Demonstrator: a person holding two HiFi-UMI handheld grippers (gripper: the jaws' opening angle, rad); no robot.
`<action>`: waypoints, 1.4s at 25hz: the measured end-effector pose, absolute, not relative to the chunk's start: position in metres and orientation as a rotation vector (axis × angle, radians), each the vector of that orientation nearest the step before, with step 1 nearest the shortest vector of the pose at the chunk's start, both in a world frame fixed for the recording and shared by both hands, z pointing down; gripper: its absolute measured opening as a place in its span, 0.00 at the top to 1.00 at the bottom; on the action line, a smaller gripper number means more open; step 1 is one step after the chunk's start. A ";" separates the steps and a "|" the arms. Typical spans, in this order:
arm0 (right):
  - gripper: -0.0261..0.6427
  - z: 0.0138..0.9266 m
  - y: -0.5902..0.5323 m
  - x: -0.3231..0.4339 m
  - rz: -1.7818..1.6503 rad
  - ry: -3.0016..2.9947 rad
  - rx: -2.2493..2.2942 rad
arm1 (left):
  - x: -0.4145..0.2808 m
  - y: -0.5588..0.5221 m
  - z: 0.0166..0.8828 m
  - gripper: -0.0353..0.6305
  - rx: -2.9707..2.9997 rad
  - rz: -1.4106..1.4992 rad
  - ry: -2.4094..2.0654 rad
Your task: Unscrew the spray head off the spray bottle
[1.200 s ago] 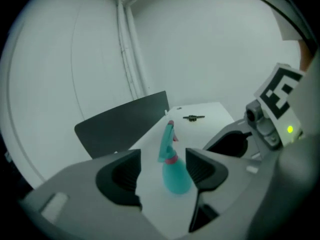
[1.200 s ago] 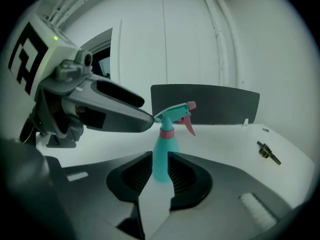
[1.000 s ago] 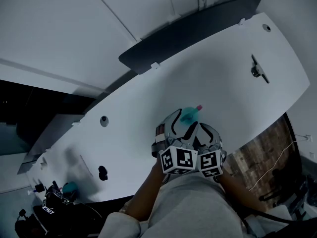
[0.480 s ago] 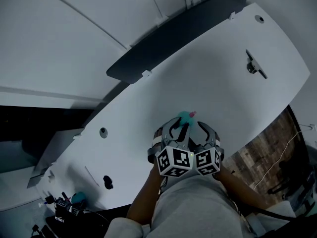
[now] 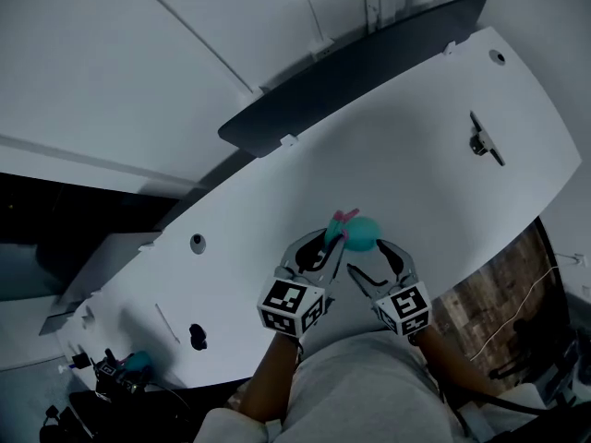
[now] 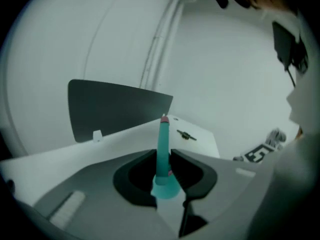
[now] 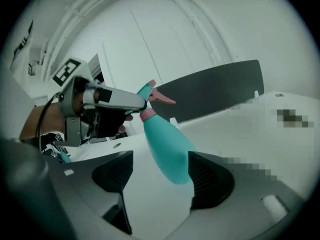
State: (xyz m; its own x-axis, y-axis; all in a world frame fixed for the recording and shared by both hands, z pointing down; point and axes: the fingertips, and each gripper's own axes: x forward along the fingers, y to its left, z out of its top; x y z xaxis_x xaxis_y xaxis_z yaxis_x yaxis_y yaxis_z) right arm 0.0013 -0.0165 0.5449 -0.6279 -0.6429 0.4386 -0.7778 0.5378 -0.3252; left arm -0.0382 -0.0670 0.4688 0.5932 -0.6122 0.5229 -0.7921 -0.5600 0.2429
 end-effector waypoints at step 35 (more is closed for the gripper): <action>0.36 0.510 -0.052 0.003 -1.003 -1.698 0.952 | -0.063 -0.023 0.447 0.81 1.761 -0.192 -0.981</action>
State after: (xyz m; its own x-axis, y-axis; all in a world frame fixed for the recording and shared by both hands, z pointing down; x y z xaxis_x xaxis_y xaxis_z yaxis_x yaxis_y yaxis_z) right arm 0.0035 -0.0522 0.5103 -0.2815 -0.9058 0.3167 -0.1597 0.3697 0.9153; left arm -0.0626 -0.0229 0.4471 0.6492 -0.6915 0.3168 -0.5213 -0.1011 0.8474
